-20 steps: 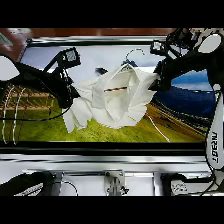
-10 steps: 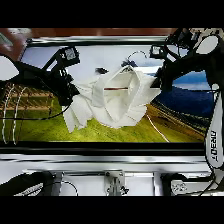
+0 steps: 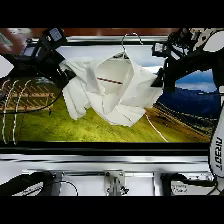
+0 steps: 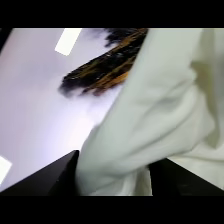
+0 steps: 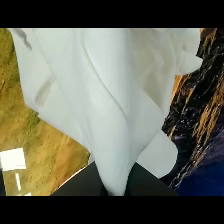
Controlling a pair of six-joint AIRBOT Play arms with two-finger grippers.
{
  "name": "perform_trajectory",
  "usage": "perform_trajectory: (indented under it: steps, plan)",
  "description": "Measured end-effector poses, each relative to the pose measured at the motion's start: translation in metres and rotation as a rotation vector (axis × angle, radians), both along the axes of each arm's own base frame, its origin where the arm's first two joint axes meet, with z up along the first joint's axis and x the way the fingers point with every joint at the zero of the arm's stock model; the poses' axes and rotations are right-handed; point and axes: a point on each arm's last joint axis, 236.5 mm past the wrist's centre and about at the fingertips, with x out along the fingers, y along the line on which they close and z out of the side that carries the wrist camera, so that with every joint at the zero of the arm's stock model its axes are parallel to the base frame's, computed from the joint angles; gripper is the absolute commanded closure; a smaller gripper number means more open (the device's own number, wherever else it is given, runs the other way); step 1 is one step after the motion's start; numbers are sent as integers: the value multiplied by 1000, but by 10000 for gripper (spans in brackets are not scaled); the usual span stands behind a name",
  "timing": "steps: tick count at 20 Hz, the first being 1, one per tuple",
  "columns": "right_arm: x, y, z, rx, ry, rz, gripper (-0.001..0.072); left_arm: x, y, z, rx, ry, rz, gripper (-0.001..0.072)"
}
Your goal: Fold the shirts.
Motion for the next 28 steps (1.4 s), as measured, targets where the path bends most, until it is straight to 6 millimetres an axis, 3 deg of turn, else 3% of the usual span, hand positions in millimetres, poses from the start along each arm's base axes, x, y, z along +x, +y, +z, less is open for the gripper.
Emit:
perform_trajectory:
  steps: [4,6,7,13,17,28]
  plan:
    - [-10,7,26,38,-53,8,639,15,12,10,12,-70,42,145]
    - [-14,9,36,49,-70,4,639,22,25,11,53,-100,68,46]
    - [-16,9,40,53,-78,5,639,25,31,12,73,-112,79,33]
    - [-23,18,54,107,-72,-14,639,31,46,13,93,-126,125,17]
    - [-19,20,58,131,-70,-50,639,30,46,12,92,-117,127,17]
    - [1,13,59,123,-112,-141,640,25,76,-7,151,-29,180,17]
